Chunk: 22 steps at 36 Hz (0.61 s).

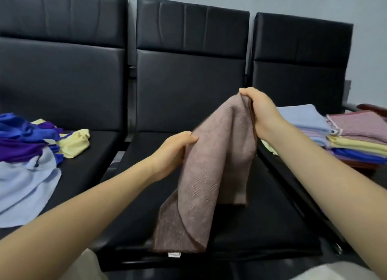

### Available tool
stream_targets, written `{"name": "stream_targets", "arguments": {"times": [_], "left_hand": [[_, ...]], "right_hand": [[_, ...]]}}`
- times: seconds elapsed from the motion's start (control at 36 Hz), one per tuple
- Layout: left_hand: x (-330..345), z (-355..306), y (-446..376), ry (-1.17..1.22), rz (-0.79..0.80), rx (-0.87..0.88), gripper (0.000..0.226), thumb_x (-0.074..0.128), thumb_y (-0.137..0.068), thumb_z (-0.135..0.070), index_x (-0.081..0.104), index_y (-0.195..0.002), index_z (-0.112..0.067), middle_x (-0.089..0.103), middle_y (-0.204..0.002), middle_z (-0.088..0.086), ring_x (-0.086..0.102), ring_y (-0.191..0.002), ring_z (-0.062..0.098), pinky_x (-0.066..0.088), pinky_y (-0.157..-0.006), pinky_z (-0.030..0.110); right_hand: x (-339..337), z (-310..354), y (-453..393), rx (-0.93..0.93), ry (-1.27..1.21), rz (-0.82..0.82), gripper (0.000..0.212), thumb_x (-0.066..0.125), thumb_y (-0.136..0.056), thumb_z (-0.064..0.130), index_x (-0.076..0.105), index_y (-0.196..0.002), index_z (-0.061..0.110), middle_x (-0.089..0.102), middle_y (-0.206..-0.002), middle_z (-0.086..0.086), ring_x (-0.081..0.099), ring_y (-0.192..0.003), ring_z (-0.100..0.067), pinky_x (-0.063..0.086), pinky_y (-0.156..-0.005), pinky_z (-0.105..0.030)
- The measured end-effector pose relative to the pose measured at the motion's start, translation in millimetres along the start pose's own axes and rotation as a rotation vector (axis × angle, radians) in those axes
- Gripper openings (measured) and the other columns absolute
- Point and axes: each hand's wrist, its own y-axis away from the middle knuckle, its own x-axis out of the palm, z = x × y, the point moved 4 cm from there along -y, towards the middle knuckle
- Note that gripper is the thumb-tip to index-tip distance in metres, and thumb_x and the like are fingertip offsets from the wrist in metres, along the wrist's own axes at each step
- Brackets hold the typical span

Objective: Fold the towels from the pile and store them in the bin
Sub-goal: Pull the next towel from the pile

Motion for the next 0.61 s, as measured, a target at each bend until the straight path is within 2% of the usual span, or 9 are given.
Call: {"name": "stream_targets", "arguments": {"times": [0.08,0.19,0.28,0.33,0.42,0.47,0.56,0.61], "left_hand": [[-13,-2,8,-0.158,0.014,-0.044,0.033,0.069,-0.085,-0.034,0.065,-0.103,-0.007,0.069,-0.098,0.004,0.065,-0.091,0.017,0.051,-0.076,0.023],[-20,1,21,-0.268,0.090,-0.152,0.031,0.061,-0.082,-0.033,0.070,-0.098,-0.008,0.074,-0.092,0.003,0.069,-0.084,0.013,0.052,-0.071,0.020],[-26,-5,21,-0.044,-0.028,-0.106,0.027,0.053,-0.091,-0.028,0.070,-0.103,-0.010,0.074,-0.099,0.004,0.070,-0.089,0.015,0.053,-0.075,0.025],[-31,-13,22,0.154,-0.116,-0.079,0.029,0.048,-0.097,-0.026,0.073,-0.099,-0.013,0.074,-0.097,0.003,0.070,-0.084,0.013,0.051,-0.073,0.027],[-39,-27,21,0.299,-0.207,-0.011,0.047,0.043,-0.101,-0.026,0.079,-0.071,-0.019,0.072,-0.076,-0.003,0.068,-0.066,0.007,0.052,-0.056,0.018],[-39,-39,23,0.338,-0.218,0.049,0.055,0.041,-0.102,-0.027,0.078,-0.062,-0.021,0.071,-0.069,-0.005,0.067,-0.062,0.005,0.051,-0.052,0.015],[-41,-54,25,0.358,-0.240,0.103,0.050,0.042,-0.101,-0.032,0.079,-0.070,-0.021,0.072,-0.076,-0.004,0.069,-0.071,0.007,0.054,-0.059,0.017],[-40,-64,28,0.380,-0.247,0.144,0.042,0.045,-0.100,-0.032,0.077,-0.076,-0.020,0.071,-0.074,-0.004,0.068,-0.070,0.008,0.054,-0.060,0.017]], "right_hand": [[-18,2,1,0.027,-0.104,-0.070,0.027,0.059,-0.092,0.025,0.058,-0.066,0.017,0.062,-0.059,0.002,0.061,-0.062,-0.014,0.050,-0.062,-0.025],[-36,-1,4,0.069,-0.129,-0.098,0.027,0.055,-0.095,0.026,0.060,-0.070,0.016,0.065,-0.065,0.001,0.063,-0.067,-0.015,0.052,-0.066,-0.026],[-44,-4,3,0.096,-0.118,-0.066,0.021,0.051,-0.098,0.024,0.064,-0.088,0.011,0.071,-0.084,-0.004,0.067,-0.083,-0.018,0.053,-0.074,-0.031],[-46,-8,2,0.133,-0.062,-0.014,0.020,0.048,-0.100,0.023,0.063,-0.098,0.010,0.071,-0.095,-0.006,0.068,-0.088,-0.021,0.054,-0.076,-0.034],[-43,-8,2,0.152,0.049,0.032,0.018,0.049,-0.101,0.024,0.061,-0.103,0.011,0.068,-0.096,-0.005,0.067,-0.083,-0.019,0.056,-0.067,-0.028],[-38,-4,3,0.125,0.097,0.012,0.019,0.052,-0.100,0.026,0.063,-0.102,0.012,0.068,-0.098,-0.005,0.067,-0.084,-0.019,0.055,-0.067,-0.027],[-30,7,9,0.080,0.077,0.034,0.018,0.058,-0.097,0.028,0.067,-0.090,0.015,0.071,-0.083,0.000,0.067,-0.073,-0.014,0.053,-0.065,-0.027],[-26,14,14,0.050,0.029,0.049,0.020,0.061,-0.094,0.031,0.067,-0.081,0.017,0.069,-0.069,0.004,0.065,-0.063,-0.011,0.051,-0.061,-0.025]]}}
